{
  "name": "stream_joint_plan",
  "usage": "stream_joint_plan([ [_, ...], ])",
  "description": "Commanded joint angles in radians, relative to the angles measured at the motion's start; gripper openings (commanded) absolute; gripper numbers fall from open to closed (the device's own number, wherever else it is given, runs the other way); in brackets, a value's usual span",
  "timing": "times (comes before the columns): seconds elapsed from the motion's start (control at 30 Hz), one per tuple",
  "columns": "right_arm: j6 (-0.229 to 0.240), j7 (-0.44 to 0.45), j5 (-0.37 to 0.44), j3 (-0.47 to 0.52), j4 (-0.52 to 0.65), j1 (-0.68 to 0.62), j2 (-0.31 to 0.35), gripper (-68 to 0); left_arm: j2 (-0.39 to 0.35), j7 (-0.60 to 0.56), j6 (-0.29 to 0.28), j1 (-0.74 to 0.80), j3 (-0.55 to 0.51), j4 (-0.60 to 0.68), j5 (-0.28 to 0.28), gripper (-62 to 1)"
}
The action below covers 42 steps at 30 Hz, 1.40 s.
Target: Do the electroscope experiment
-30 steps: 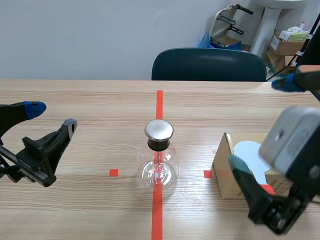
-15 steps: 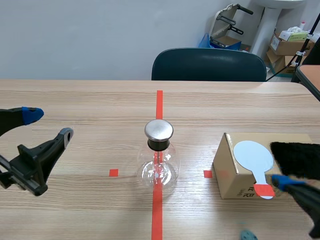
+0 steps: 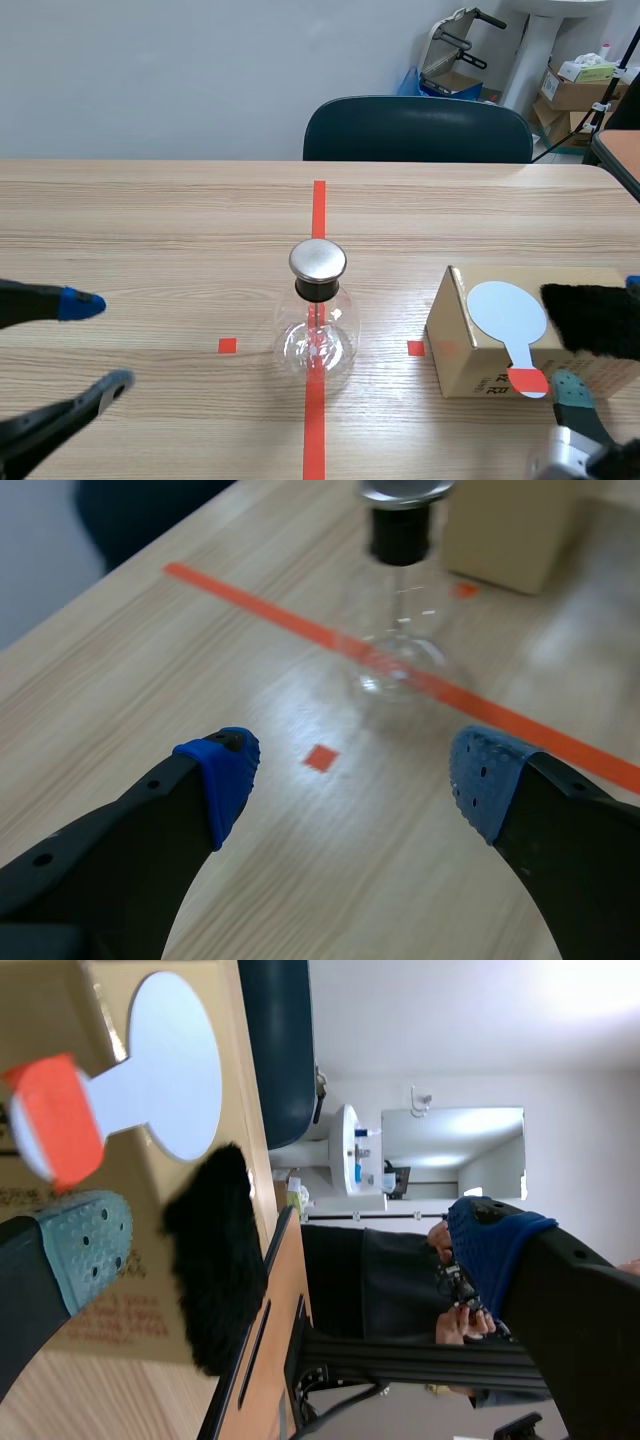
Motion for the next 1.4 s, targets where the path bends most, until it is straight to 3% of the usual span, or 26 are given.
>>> stream_joint_plan([
  [0.0,0.014,0.006,-0.004,-0.004,-0.005,0.021,-0.006,0.4,-0.014,-0.032,0.003,-0.001,0.031,0.011,0.001,-18.2],
  [0.4,0.013,0.018,-0.015,-0.071,-0.169,0.143,-0.021,0.4,-0.029,-0.095,0.007,-0.009,0.127,0.011,0.038,-18.2],
  [0.57,0.007,0.022,-0.057,-0.093,-0.17,0.143,-0.057,0.4,-0.013,-0.091,0.01,-0.009,0.127,0.011,0.039,-18.2],
  [0.8,-0.048,0.033,-0.095,-0.093,-0.17,0.089,-0.08,0.4,-0.013,-0.09,0.01,-0.009,0.127,0.011,0.039,-18.2],
  [1.37,-0.051,0.011,-0.135,-0.093,-0.17,0.083,-0.08,0.4,-0.013,-0.084,0.01,-0.009,0.127,0.011,0.039,-18.2],
])
